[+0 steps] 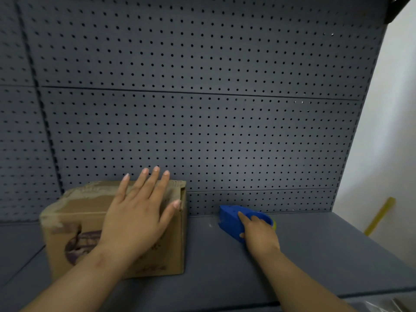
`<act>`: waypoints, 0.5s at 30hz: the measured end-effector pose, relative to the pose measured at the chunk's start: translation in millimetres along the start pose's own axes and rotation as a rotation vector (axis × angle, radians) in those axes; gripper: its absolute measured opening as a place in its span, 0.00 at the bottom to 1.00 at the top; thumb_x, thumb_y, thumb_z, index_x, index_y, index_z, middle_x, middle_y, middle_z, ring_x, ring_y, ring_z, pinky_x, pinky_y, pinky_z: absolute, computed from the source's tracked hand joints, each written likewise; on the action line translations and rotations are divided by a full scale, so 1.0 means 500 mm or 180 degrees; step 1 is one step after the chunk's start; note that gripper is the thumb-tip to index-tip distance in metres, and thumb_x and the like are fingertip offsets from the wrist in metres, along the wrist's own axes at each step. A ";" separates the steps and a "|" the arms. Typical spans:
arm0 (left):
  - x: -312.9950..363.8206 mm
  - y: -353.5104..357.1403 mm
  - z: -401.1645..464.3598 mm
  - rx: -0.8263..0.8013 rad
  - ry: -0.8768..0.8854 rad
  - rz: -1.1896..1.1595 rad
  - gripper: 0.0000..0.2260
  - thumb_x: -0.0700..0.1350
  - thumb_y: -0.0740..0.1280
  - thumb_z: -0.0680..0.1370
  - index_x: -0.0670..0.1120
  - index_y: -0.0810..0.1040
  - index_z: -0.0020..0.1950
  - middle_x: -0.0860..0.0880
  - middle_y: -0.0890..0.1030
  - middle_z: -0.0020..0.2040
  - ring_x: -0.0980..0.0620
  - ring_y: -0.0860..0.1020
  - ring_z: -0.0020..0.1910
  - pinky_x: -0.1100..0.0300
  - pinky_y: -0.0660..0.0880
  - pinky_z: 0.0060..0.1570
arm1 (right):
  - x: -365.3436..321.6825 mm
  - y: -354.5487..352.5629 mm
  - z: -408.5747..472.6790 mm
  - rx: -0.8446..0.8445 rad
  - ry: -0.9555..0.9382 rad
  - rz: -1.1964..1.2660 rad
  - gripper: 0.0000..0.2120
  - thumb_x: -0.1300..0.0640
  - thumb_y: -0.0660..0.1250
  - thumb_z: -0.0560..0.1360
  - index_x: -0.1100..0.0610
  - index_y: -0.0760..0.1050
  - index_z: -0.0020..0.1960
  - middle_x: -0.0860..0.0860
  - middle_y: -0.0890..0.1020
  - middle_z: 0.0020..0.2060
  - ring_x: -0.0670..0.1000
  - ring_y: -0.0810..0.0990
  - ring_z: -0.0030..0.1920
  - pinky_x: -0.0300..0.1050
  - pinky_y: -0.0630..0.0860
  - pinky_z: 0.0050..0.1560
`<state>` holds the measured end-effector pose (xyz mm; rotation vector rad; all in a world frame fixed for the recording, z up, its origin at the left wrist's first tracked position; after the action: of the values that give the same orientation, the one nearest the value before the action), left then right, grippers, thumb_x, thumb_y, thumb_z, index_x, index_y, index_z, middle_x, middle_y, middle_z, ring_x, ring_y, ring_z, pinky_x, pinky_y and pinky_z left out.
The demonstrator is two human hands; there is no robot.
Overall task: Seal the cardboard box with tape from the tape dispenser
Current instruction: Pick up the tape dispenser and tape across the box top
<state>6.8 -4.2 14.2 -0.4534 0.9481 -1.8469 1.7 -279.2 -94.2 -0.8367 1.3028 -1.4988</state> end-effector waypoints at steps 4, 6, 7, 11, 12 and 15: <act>-0.016 -0.007 0.005 0.0060 -0.0012 -0.0127 0.32 0.63 0.41 0.76 0.48 0.56 0.74 0.48 0.60 0.74 0.53 0.53 0.72 0.56 0.34 0.69 | 0.004 -0.039 -0.004 0.0089 -0.0081 0.0180 0.27 0.54 0.60 0.77 0.50 0.54 0.74 0.55 0.74 0.60 0.56 0.74 0.58 0.51 0.69 0.62; -0.029 -0.011 0.008 0.0115 0.0004 -0.0212 0.32 0.64 0.37 0.74 0.50 0.49 0.74 0.49 0.54 0.76 0.55 0.47 0.73 0.56 0.33 0.69 | 0.000 -0.083 -0.005 0.0214 -0.0156 0.0262 0.27 0.54 0.61 0.77 0.49 0.56 0.73 0.55 0.74 0.60 0.56 0.74 0.59 0.51 0.69 0.62; -0.037 -0.013 0.011 0.0120 0.0007 -0.0243 0.32 0.65 0.36 0.73 0.51 0.45 0.74 0.50 0.52 0.76 0.56 0.45 0.73 0.56 0.33 0.69 | -0.004 -0.110 -0.006 0.0284 -0.0195 0.0305 0.27 0.54 0.61 0.77 0.48 0.57 0.73 0.56 0.74 0.59 0.57 0.73 0.59 0.50 0.69 0.62; -0.071 -0.020 0.022 0.0050 -0.0002 -0.0354 0.32 0.66 0.32 0.70 0.53 0.37 0.71 0.52 0.47 0.77 0.58 0.40 0.72 0.55 0.33 0.70 | -0.041 -0.242 -0.017 0.0566 -0.0423 0.0441 0.27 0.54 0.63 0.76 0.49 0.58 0.72 0.56 0.72 0.63 0.57 0.71 0.62 0.50 0.68 0.62; -0.080 -0.022 0.025 0.0022 0.0005 -0.0353 0.33 0.66 0.31 0.70 0.52 0.37 0.71 0.52 0.46 0.77 0.59 0.39 0.71 0.55 0.32 0.70 | -0.055 -0.277 -0.022 0.0610 -0.0480 0.0498 0.27 0.54 0.63 0.76 0.48 0.58 0.72 0.56 0.71 0.65 0.56 0.70 0.64 0.50 0.67 0.64; -0.110 -0.038 0.035 -0.0022 -0.0007 -0.0439 0.37 0.67 0.29 0.68 0.52 0.39 0.74 0.53 0.45 0.77 0.60 0.38 0.70 0.56 0.32 0.70 | -0.109 -0.374 -0.038 0.0799 -0.0680 0.0565 0.27 0.54 0.64 0.75 0.46 0.59 0.71 0.53 0.71 0.66 0.55 0.68 0.66 0.49 0.66 0.64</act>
<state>32.1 41.3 45.2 -0.5366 0.9421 -1.9670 -38.9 -224.5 89.3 -0.6788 0.9817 -1.3580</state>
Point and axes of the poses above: each hand's wrist, its own z-axis towards the middle knuckle, its own y-axis out of the palm, x = y × z, the point moved 2 cm from there along z, towards the middle knuckle
